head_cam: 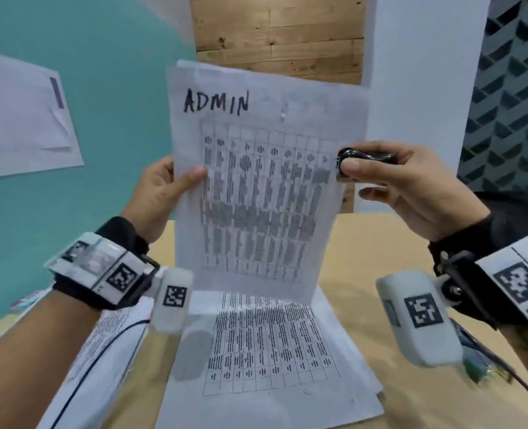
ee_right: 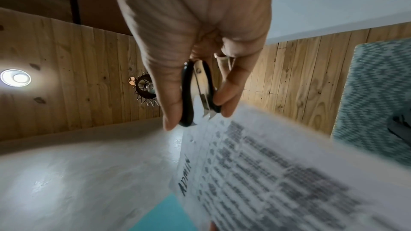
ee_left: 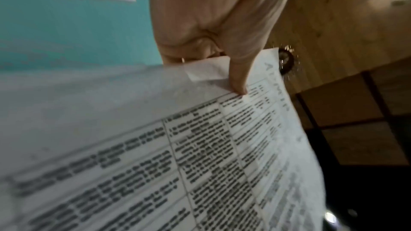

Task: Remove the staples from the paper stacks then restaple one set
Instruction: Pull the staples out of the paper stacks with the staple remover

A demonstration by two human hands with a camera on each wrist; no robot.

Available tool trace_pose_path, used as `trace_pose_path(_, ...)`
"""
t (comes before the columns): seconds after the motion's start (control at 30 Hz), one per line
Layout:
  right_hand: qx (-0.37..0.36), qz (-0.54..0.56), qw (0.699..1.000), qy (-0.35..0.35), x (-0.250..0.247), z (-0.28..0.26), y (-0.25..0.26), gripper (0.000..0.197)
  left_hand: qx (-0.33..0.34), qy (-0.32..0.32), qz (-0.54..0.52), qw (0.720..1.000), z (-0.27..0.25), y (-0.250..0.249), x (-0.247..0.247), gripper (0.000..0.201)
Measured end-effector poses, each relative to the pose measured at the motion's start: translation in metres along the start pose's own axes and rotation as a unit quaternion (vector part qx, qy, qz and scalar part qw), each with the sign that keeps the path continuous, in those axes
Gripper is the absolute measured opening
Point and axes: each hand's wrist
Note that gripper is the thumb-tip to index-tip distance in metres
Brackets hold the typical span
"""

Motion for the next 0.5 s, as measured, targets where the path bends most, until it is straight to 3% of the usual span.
trace_pose_path(0.07,0.004,-0.012,1.000,0.003,-0.001,0.003,-0.004,0.062,0.001,-0.048,0.010,0.999,0.015,-0.013,-0.017,0.009)
trace_pose_path(0.1,0.012,-0.025,1.000,0.011,-0.001,0.004,-0.006,0.066,-0.015,-0.071,0.026,0.997,0.027,-0.015,-0.032,0.018)
trace_pose_path(0.17,0.034,-0.061,0.996,0.048,0.001,0.005,-0.013,0.070,-0.084,-0.098,0.060,0.990,0.044,-0.019,-0.064,0.027)
trace_pose_path(0.23,0.054,-0.093,0.990,0.087,0.004,0.003,-0.022,0.067,-0.169,-0.084,0.106,0.976,0.056,-0.020,-0.097,0.017)
trace_pose_path(0.33,0.067,-0.132,0.983,0.106,0.012,-0.001,-0.031,0.055,-0.337,-0.064,0.213,0.915,0.059,-0.005,-0.148,0.018)
trace_pose_path(0.37,0.068,-0.141,0.982,0.104,0.014,-0.002,-0.034,0.052,-0.362,-0.060,0.258,0.894,0.057,0.006,-0.171,0.020)
trace_pose_path(0.4,0.065,-0.148,0.982,0.102,0.015,-0.004,-0.035,0.050,-0.384,-0.038,0.298,0.873,0.055,0.015,-0.190,0.028)
trace_pose_path(0.47,0.062,-0.159,0.980,0.106,0.017,-0.005,-0.038,0.046,-0.424,0.001,0.403,0.811,0.054,0.046,-0.236,0.067)
trace_pose_path(0.5,0.066,-0.166,0.978,0.110,0.017,-0.005,-0.039,0.047,-0.437,0.009,0.446,0.781,0.051,0.058,-0.247,0.074)
Point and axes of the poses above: each hand's wrist, its own z-axis towards the middle knuckle, its own x-axis out of the palm, y = z × x, and after that the axes turned 14 degrees about -y, right-handed
